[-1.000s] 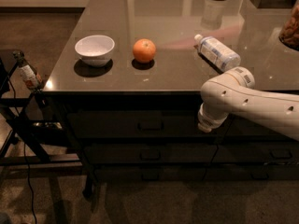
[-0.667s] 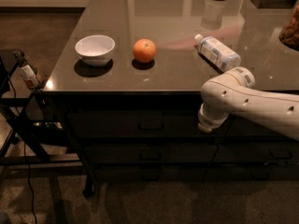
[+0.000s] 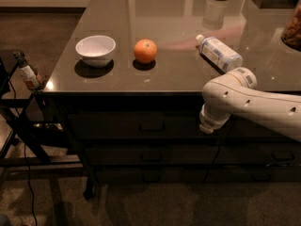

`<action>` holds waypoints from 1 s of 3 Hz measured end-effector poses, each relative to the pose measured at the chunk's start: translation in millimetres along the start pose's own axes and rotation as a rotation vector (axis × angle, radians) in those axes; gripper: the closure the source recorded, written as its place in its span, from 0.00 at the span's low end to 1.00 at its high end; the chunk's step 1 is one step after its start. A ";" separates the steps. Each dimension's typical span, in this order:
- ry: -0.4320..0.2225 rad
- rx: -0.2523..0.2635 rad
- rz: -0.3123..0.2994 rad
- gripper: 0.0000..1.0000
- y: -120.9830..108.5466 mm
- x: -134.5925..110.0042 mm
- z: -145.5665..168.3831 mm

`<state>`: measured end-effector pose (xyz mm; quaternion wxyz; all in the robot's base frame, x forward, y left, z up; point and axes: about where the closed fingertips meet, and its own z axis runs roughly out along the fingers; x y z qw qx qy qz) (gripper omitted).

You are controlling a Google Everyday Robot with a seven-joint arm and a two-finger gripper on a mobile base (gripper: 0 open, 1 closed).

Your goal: Close top drawer

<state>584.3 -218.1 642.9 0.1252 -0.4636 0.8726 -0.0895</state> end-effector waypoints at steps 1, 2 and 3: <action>0.000 0.000 0.000 0.11 0.0 0.0 0.0; 0.000 0.000 0.000 0.00 0.0 0.0 0.0; 0.000 0.000 0.000 0.00 0.0 0.0 0.0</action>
Offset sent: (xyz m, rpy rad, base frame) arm 0.0000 0.0000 0.0000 0.0000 0.0000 0.0000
